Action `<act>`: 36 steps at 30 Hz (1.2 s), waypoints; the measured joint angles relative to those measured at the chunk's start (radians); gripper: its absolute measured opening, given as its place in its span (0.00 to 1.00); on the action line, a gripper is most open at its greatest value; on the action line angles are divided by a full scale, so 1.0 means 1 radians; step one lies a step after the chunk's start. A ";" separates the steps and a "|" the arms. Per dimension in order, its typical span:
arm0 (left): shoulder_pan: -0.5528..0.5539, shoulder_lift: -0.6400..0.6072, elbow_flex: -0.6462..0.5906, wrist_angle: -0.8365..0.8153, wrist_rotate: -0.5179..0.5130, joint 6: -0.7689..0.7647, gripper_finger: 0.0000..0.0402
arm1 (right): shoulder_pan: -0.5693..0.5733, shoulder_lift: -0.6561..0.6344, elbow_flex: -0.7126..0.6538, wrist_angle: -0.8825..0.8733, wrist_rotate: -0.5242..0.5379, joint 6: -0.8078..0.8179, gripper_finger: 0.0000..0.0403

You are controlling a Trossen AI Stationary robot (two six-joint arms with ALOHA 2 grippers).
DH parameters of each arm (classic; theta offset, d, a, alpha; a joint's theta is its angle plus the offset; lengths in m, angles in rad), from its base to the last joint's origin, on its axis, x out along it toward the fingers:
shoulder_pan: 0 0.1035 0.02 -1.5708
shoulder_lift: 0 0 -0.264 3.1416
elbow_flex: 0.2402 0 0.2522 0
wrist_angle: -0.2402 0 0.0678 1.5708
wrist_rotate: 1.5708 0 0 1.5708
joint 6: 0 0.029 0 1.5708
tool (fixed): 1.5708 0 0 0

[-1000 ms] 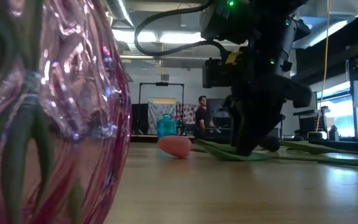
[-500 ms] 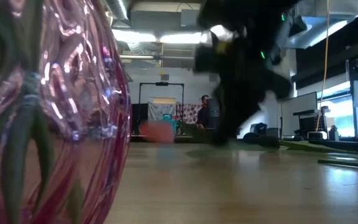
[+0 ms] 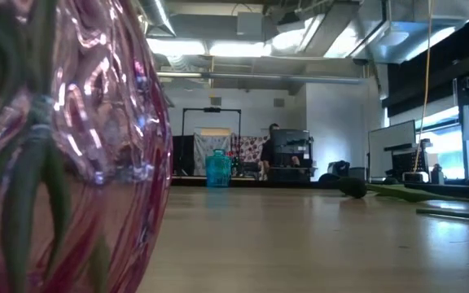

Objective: Sort flowers into vase by color
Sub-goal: Put the pink flower into the violet vase

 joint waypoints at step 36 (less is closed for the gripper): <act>0.036 0.001 -0.001 0.160 -0.100 0.132 0.13 | 0.193 0.492 0.142 1.005 -0.211 -0.292 0.00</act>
